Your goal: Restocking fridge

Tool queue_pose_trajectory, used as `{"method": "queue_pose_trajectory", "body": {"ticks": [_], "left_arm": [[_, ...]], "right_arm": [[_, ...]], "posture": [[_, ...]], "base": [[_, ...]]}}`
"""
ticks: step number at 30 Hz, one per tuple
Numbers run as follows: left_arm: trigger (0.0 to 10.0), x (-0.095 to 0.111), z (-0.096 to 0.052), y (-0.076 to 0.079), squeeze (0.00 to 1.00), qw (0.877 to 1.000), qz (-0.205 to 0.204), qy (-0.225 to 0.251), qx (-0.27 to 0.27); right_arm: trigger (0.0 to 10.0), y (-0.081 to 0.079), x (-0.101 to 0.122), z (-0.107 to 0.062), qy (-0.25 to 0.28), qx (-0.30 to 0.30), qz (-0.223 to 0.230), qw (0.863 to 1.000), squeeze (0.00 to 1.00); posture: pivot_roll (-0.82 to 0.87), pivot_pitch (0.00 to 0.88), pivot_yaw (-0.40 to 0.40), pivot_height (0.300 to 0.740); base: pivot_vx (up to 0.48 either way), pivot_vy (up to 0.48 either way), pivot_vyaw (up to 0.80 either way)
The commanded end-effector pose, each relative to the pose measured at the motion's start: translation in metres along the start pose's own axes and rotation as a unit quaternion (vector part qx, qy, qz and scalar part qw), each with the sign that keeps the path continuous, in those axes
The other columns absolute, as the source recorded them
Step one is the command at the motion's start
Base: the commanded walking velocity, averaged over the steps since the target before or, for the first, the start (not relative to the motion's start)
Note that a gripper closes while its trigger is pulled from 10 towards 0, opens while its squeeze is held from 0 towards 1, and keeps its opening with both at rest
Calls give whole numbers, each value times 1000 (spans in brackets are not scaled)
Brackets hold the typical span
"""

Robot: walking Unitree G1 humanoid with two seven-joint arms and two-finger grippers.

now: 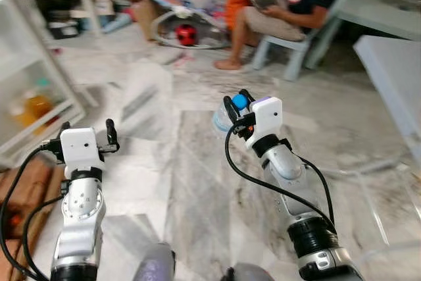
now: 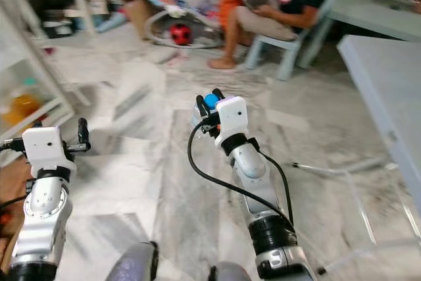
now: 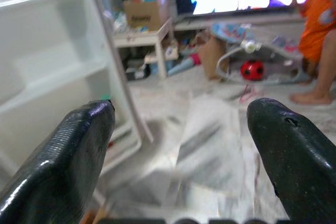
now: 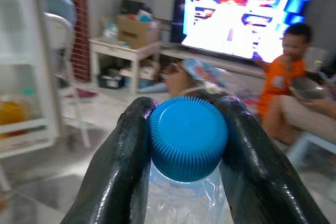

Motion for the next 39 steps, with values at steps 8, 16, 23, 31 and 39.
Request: {"method": "queue_pose_trajectory", "body": {"ticks": [8, 16, 23, 31, 39], "left_arm": [[10000, 1, 5, 11, 0, 1000, -5, -5, -14], [10000, -2, 2, 7, 0, 1000, 0, -15, -12], [10000, -3, 1, 8, 0, 1000, 0, -16, -14], [10000, -5, -1, 10, 0, 999, -4, -22, -26], [10000, -3, -2, 10, 0, 999, -8, -18, -32]], "right_arm": [[10000, 6, 5, 1, 14, -15, -3, 1000, 0], [10000, 11, 1, -1, 10, -13, -11, 1000, 0], [10000, 13, 3, 1, 15, -15, -1, 1000, 0], [10000, 9, 2, -1, 17, -1, -6, 1000, 0], [10000, 6, 4, 0, 22, 3, -4, 1000, 0]], "posture": [[81, 83, -74, 740], [82, 83, -73, 740], [82, 83, -84, 740], [82, 86, -91, 740], [83, 90, -91, 740]], "base": [[0, 0, 800], [0, 175, 800], [0, 476, 342], [0, 480, 54], [0, 480, 796]]}}
Point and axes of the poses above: a point about 5 cm out from each wrist's last joint towards the gripper, its own z axis pointing out of the wrist towards the gripper, its own x axis along the axis of the wrist's last joint, y = z × x, the point moved 4 cm from there along z, pointing out of the wrist towards the gripper, and after that the axes turned 9 degrees about -z, right-handed, at the moved point
